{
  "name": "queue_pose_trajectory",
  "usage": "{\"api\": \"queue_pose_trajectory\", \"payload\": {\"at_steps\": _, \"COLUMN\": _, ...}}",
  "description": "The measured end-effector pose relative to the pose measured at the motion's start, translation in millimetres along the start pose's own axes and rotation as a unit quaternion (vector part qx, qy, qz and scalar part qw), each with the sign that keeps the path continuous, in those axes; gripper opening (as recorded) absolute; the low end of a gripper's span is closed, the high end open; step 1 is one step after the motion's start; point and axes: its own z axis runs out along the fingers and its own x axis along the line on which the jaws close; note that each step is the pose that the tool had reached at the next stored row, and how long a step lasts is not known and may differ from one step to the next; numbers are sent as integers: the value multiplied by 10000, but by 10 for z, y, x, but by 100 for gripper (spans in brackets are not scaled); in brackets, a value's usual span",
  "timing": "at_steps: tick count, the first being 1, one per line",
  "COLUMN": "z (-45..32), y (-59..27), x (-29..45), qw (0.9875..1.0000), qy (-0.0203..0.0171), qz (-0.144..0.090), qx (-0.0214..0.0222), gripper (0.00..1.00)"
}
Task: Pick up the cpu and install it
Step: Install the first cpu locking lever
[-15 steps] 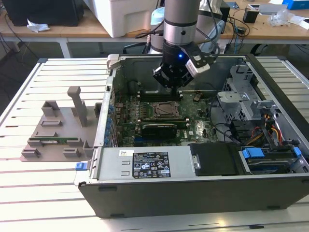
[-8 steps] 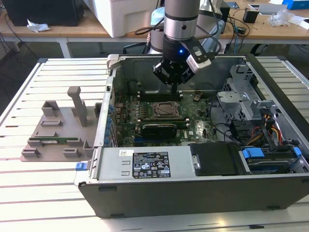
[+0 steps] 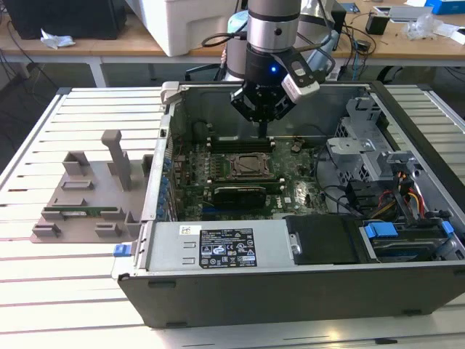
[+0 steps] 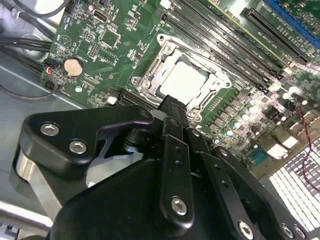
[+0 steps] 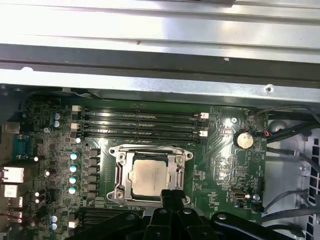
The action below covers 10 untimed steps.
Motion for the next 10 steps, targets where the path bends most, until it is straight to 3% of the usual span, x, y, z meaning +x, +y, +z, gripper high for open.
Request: {"api": "queue_pose_trajectory", "payload": {"at_steps": 10, "z": -184, "y": -1, "x": -2, "qw": 10000, "qy": 0, "qz": 0, "qx": 1, "gripper": 11}}
